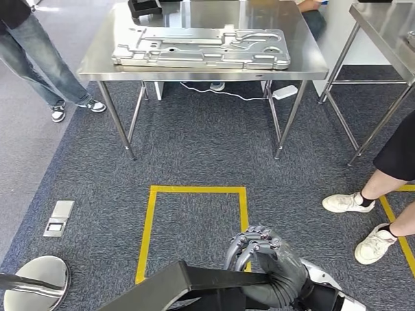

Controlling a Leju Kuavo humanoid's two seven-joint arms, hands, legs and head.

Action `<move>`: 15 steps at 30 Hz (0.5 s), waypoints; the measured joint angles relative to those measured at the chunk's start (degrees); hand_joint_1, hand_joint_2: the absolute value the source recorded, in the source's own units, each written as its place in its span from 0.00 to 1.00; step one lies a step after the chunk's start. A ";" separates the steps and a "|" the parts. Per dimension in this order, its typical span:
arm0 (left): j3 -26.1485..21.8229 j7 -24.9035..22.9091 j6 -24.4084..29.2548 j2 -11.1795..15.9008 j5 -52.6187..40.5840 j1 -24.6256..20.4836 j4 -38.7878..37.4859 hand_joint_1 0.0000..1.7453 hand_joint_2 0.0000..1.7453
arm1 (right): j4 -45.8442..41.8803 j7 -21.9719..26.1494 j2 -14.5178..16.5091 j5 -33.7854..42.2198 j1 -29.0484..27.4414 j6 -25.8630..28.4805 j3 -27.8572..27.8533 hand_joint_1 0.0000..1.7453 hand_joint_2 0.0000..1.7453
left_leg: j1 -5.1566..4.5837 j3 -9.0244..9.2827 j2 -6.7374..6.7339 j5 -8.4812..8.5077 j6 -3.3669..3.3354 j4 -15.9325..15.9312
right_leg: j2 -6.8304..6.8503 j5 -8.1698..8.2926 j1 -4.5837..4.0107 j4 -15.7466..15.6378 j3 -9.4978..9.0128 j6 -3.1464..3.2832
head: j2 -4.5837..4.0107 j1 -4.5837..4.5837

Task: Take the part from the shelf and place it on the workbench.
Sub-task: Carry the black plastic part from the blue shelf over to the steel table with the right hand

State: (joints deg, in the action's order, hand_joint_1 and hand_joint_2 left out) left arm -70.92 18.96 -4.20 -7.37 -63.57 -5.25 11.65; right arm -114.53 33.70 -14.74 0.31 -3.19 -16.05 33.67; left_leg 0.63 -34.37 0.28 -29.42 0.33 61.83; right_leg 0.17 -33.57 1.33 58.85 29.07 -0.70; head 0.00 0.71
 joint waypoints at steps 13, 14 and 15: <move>0.02 0.04 0.00 0.02 -0.01 -0.02 0.00 0.00 1.00 | -0.46 0.04 0.14 -0.05 0.02 0.14 0.01 1.00 1.00 | -0.32 4.76 -0.86 -3.64 -2.63 -2.18 | 0.37 1.31 -0.47 8.77 7.53 -0.91 | 0.00 -0.05; 0.02 0.05 0.00 -0.01 -0.01 -0.05 -0.01 0.00 1.00 | -0.46 0.04 0.14 -0.05 0.03 0.14 0.01 1.00 1.00 | -0.42 5.26 -0.95 -4.08 -2.40 -2.13 | 0.92 3.06 -0.74 5.64 6.40 -0.57 | 0.00 -0.04; 0.03 0.04 0.00 -0.03 -0.01 -0.07 -0.02 0.00 1.00 | -0.46 0.03 0.15 -0.05 0.09 0.13 0.01 1.00 1.00 | -0.48 5.50 -1.10 -4.41 -2.14 -2.10 | 1.37 3.72 -0.98 3.37 5.56 -0.21 | 0.00 -0.07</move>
State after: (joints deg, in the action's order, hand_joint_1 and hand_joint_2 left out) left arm -70.89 19.00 -4.20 -7.39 -63.58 -5.32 11.63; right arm -114.99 33.74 -14.59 0.26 -3.10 -15.92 33.68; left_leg 0.15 -28.87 -0.82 -33.83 -1.81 59.73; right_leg 1.54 -29.85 0.35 62.22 34.63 -0.91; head 0.00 0.64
